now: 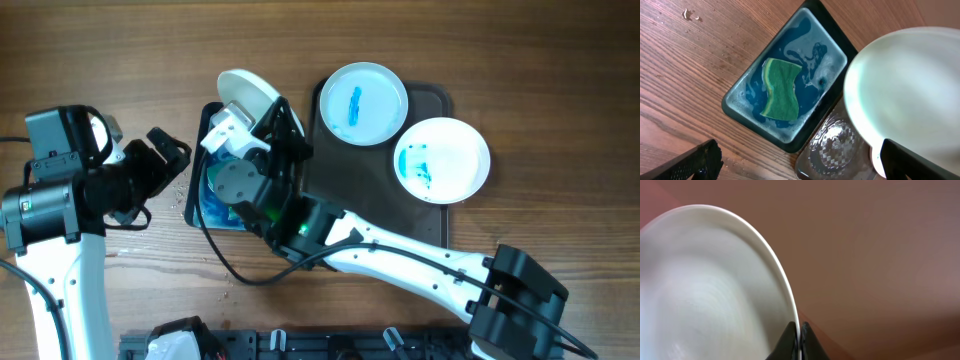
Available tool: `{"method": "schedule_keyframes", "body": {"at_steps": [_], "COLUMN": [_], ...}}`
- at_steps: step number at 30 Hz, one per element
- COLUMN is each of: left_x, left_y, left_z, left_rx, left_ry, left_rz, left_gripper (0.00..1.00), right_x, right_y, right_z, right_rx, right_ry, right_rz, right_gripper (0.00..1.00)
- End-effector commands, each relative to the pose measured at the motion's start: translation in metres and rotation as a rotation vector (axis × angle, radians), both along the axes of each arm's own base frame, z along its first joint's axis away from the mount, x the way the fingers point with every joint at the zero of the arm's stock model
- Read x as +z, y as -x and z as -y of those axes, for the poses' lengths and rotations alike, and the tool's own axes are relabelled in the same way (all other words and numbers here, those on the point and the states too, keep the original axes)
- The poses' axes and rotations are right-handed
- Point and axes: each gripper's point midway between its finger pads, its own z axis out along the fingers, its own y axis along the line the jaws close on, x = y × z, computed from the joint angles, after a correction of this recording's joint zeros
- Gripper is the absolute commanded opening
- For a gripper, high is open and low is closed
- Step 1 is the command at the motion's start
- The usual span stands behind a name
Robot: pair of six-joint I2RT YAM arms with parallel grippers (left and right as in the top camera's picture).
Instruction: Clean dirty plates on tray and stack at the side
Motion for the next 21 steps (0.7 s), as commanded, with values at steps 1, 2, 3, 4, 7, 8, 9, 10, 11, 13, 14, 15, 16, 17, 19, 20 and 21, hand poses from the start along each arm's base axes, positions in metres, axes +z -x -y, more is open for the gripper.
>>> {"method": "schedule_keyframes", "body": {"at_steps": [1,2,3,4,7,8,9,10,11,13,14,15,16,17,19,20,21], "left_x": [0.006,0.006,0.006,0.006,0.006,0.006,0.006,0.006,0.006,0.006,0.006,0.006,0.006,0.006,0.006,0.006,0.006], "left_y": [-0.001,-0.001,-0.001,-0.001,-0.001,-0.001,-0.001,-0.001,-0.001,-0.001,-0.001,-0.001,-0.001,-0.001,-0.001,-0.001,-0.001], "left_z": [0.0,0.0,0.0,0.0,0.0,0.0,0.0,0.0,0.0,0.0,0.0,0.0,0.0,0.0,0.0,0.0,0.0], "left_rx": [-0.011,-0.011,-0.011,-0.011,-0.011,-0.011,-0.011,-0.011,-0.011,-0.011,-0.011,-0.011,-0.011,-0.011,-0.011,-0.011,-0.011], "left_ry": [-0.001,-0.001,-0.001,-0.001,-0.001,-0.001,-0.001,-0.001,-0.001,-0.001,-0.001,-0.001,-0.001,-0.001,-0.001,-0.001,-0.001], "left_rz": [0.022,0.022,0.022,0.022,0.022,0.022,0.022,0.022,0.022,0.022,0.022,0.022,0.022,0.022,0.022,0.022,0.022], "left_gripper": [1.0,1.0,1.0,1.0,1.0,1.0,1.0,1.0,1.0,1.0,1.0,1.0,1.0,1.0,1.0,1.0,1.0], "right_x": [0.001,-0.003,-0.004,-0.004,-0.002,-0.006,-0.013,-0.019,-0.029,-0.047,-0.055,-0.06,-0.062,-0.062,-0.052,-0.046,-0.036], "right_y": [0.003,0.005,0.006,0.005,-0.009,-0.013,-0.017,-0.02,-0.023,-0.025,-0.024,-0.023,-0.022,-0.02,-0.019,-0.019,-0.022], "right_z": [-0.008,-0.011,-0.012,-0.008,0.034,0.043,0.048,0.049,0.047,0.041,0.04,0.04,0.041,0.043,0.052,0.059,0.072], "right_rx": [0.007,0.027,0.033,0.018,-0.194,-0.226,-0.238,-0.23,-0.201,-0.129,-0.1,-0.079,-0.063,-0.049,0.005,0.018,0.023], "right_ry": [-0.071,-0.048,-0.016,-0.009,-0.222,-0.261,-0.294,-0.309,-0.315,-0.344,-0.388,-0.449,-0.528,-0.598,-0.78,-0.837,-0.907], "right_rz": [0.007,-0.006,-0.011,-0.011,0.056,0.056,0.043,0.02,-0.03,-0.151,-0.219,-0.286,-0.357,-0.416,-0.57,-0.61,-0.642], "right_gripper": [0.04,0.04,0.05,0.04,0.04,0.04,0.04,0.04,0.04,0.04,0.04,0.04,0.04,0.04,0.04,0.04,0.04]}}
